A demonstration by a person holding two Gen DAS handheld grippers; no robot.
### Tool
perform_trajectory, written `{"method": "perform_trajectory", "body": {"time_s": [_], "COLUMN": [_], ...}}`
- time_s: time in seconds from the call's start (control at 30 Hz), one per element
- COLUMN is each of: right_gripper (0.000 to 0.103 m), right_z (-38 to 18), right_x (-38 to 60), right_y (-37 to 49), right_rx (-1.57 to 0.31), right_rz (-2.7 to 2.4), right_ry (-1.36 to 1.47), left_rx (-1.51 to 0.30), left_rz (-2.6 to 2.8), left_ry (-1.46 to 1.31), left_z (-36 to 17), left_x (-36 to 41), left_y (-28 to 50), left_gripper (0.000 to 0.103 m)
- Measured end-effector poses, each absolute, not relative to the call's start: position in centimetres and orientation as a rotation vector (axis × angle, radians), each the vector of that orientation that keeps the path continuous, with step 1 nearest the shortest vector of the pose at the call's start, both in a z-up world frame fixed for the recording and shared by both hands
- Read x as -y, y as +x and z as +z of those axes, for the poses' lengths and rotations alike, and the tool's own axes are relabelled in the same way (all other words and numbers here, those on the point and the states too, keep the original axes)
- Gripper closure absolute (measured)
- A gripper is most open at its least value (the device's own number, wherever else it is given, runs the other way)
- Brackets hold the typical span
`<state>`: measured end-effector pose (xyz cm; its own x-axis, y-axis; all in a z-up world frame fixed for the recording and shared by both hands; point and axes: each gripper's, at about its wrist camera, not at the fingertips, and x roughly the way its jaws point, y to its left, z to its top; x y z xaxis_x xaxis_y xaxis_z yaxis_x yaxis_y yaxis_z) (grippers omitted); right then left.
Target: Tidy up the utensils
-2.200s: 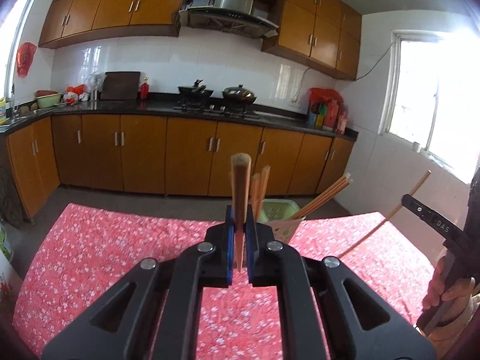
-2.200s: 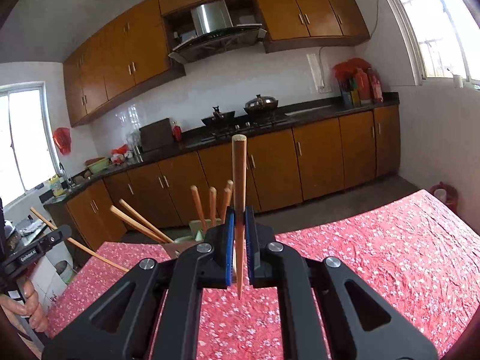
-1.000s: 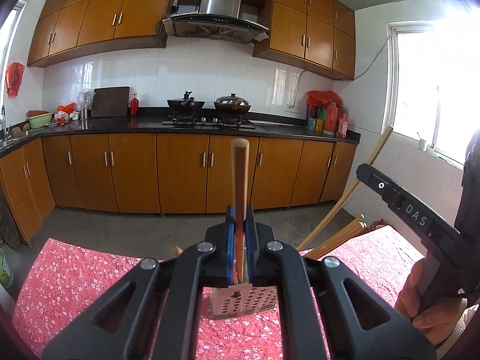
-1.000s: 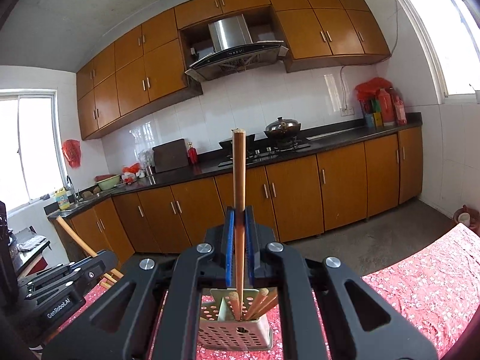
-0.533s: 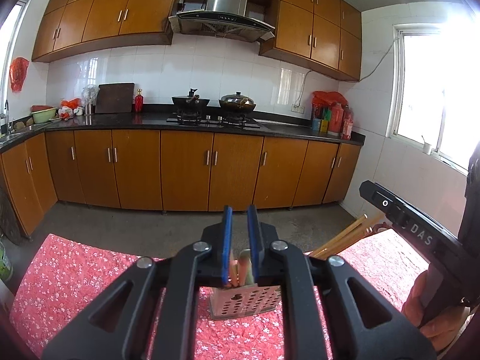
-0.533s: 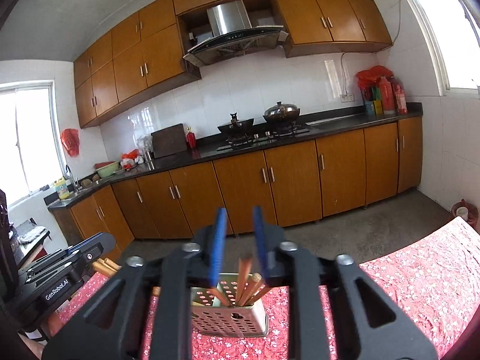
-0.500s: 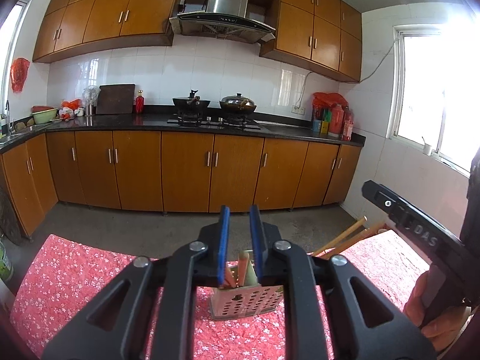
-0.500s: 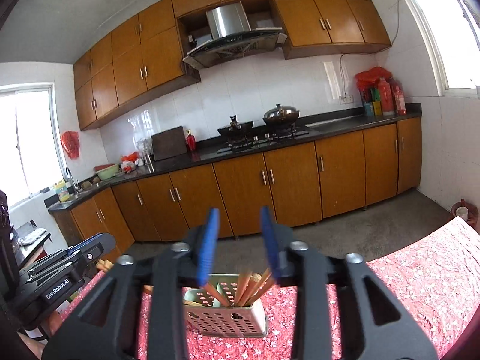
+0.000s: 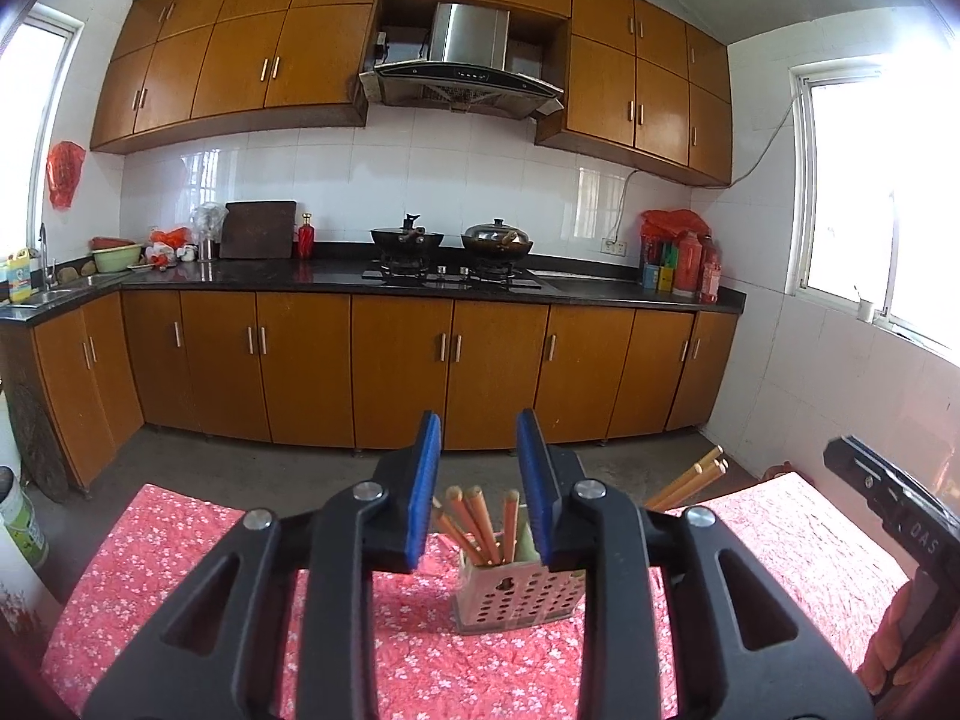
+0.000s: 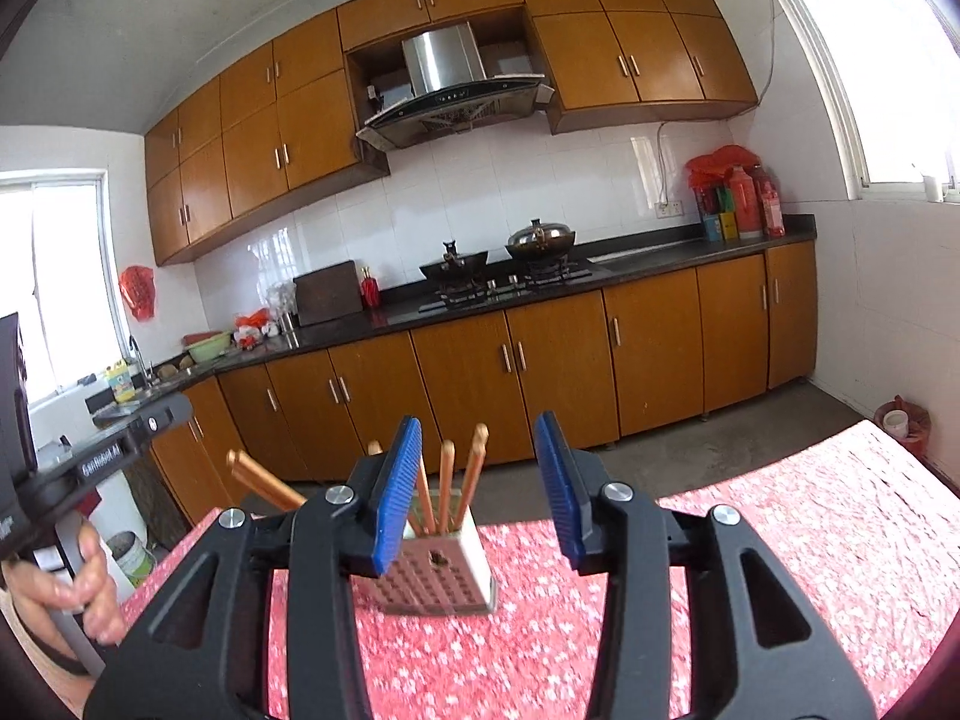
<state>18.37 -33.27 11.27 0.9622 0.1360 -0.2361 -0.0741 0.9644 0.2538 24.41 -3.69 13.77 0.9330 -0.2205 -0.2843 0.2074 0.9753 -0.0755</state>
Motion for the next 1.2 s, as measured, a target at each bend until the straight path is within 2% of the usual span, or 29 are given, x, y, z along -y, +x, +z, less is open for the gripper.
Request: {"method": "perform_trajectory", "body": {"time_s": [0.5, 0.87, 0.97, 1.13, 1.2], "right_gripper": [0.062, 0.062, 0.061, 0.04, 0.033], "right_z": [4.6, 1.5, 0.9, -0.1, -0.3], "right_x": [32.0, 30.5, 29.8, 28.2, 27.8], "right_y": [12.7, 11.3, 10.9, 9.8, 9.7], "right_rx": [-0.421, -0.488, -0.505, -0.51, -0.511], "right_rz": [0.069, 0.077, 0.081, 0.083, 0.085], "right_ry": [0.207, 0.211, 0.196, 0.173, 0.168], "left_rx": [-0.338, -0.425, -0.44, -0.429, -0.41], "left_rz": [-0.104, -0.038, -0.032, -0.036, -0.039], "left_ry": [0.017, -0.006, -0.018, -0.001, 0.019], "left_z": [8.4, 3.8, 2.8, 1.5, 1.0], "left_x": [0.2, -1.9, -2.3, -1.8, -1.6], "left_y": [15.6, 13.1, 12.5, 11.2, 10.1], "left_gripper": [0.069, 0.066, 0.06, 0.041, 0.029]}}
